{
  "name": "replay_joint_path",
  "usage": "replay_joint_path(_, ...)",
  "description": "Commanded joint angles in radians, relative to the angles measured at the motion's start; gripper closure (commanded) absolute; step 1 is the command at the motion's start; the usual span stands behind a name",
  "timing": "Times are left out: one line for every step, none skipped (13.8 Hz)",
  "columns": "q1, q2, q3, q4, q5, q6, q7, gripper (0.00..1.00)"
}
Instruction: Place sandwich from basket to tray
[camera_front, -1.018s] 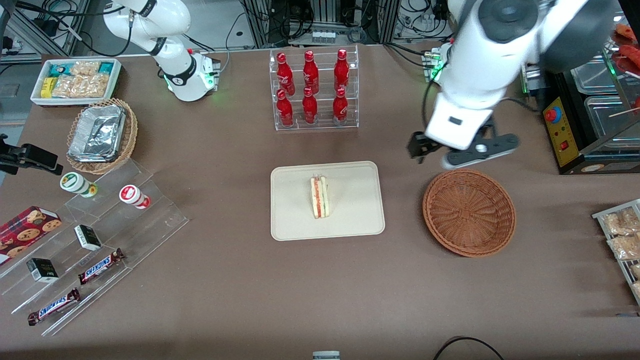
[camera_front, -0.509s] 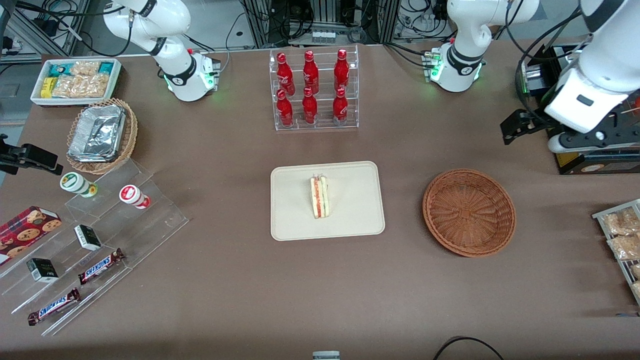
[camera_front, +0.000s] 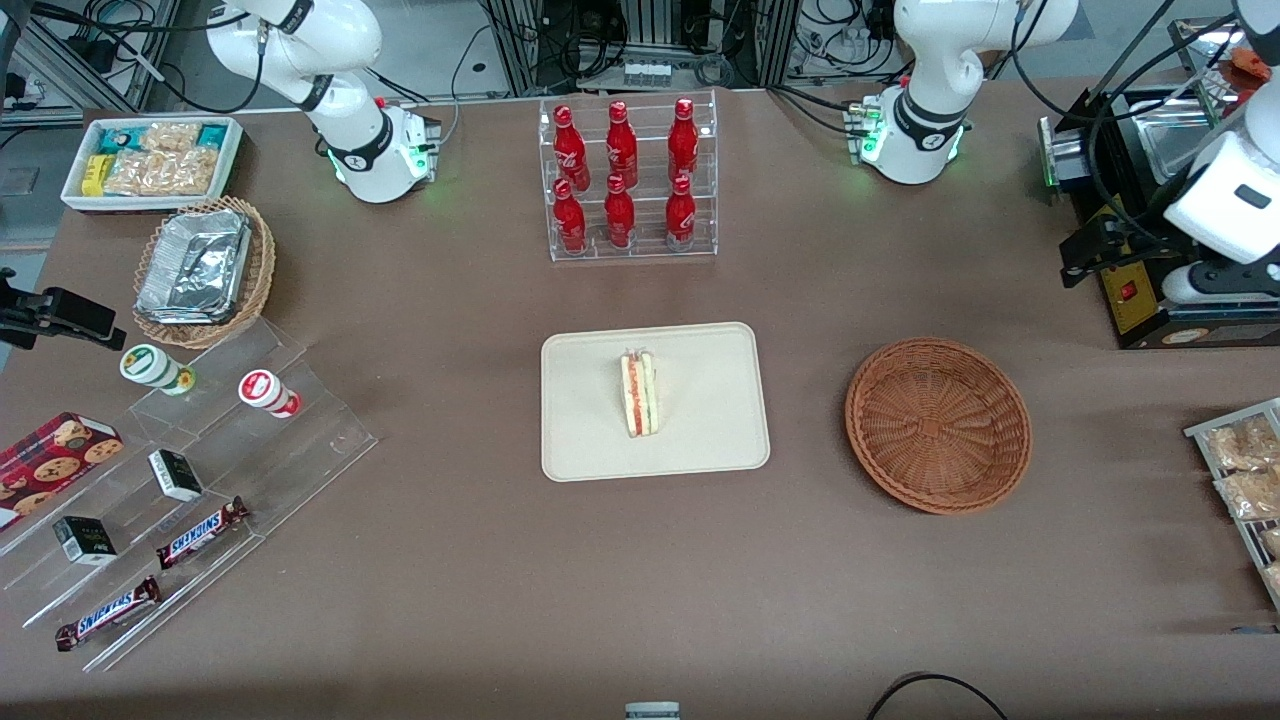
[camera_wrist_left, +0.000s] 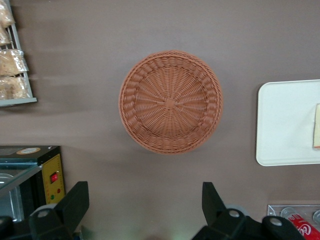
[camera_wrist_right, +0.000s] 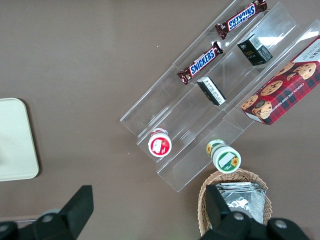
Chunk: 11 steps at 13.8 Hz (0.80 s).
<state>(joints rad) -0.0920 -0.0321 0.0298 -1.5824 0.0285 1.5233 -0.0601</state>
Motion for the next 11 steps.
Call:
replay_joint_path(0.009, 0.018, 0.013, 0.036, -0.010, -0.005, 0.032, 0.00)
replay_joint_path(0.014, 0.024, 0.013, 0.041, -0.012, -0.008, 0.031, 0.00)
replay_joint_path(0.015, 0.029, 0.013, 0.047, -0.012, -0.005, 0.029, 0.00)
replay_joint_path(0.023, 0.031, 0.012, 0.048, -0.010, -0.005, 0.028, 0.00)
replay_joint_path(0.062, 0.035, -0.002, 0.050, -0.013, 0.000, 0.019, 0.00)
replay_joint_path(0.081, 0.049, -0.033, 0.067, -0.012, 0.000, 0.028, 0.00)
replay_joint_path(0.081, 0.069, -0.036, 0.106, -0.009, -0.011, 0.028, 0.00)
replay_joint_path(0.081, 0.072, -0.036, 0.114, -0.010, -0.012, 0.028, 0.00)
replay_joint_path(0.083, 0.074, -0.037, 0.117, -0.012, -0.012, 0.028, 0.00)
replay_joint_path(0.083, 0.074, -0.038, 0.116, -0.012, -0.012, 0.028, 0.00)
replay_joint_path(0.083, 0.074, -0.038, 0.114, -0.010, -0.012, 0.029, 0.00)
